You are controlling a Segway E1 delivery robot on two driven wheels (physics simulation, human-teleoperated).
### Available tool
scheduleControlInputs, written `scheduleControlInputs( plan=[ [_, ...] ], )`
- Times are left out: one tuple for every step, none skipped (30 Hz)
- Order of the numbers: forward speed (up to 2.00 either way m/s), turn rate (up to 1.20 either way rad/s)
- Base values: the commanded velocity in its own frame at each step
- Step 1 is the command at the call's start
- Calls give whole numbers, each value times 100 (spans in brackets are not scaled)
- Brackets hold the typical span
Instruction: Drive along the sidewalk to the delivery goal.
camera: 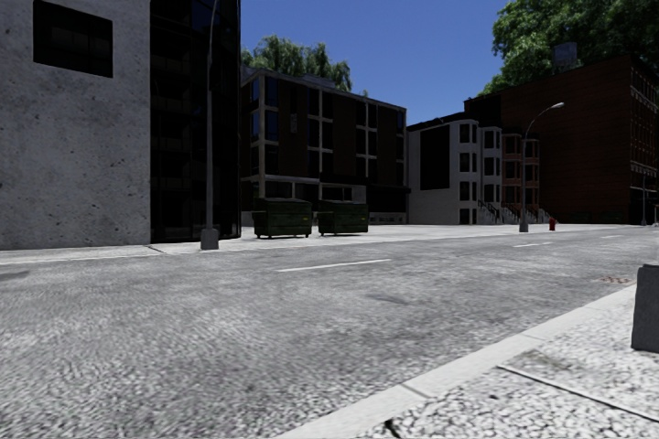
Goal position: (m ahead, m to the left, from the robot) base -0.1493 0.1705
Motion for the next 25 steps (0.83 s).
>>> scheduleControlInputs(
  plan=[
    [0, 0],
    [0, 0],
    [0, 0],
    [0, 0],
    [0, 0],
    [0, 0],
    [0, 0],
    [0, 0],
    [0, 0],
    [0, 0],
    [0, 0],
    [0, 0],
    [0, 0],
    [0, 0],
    [0, 0],
    [0, 0],
    [0, 0],
    [0, 0],
    [0, 0],
    [0, 0],
    [0, 0],
    [0, 0],
    [0, 0],
    [0, 0],
    [0, 0]
  ],
)
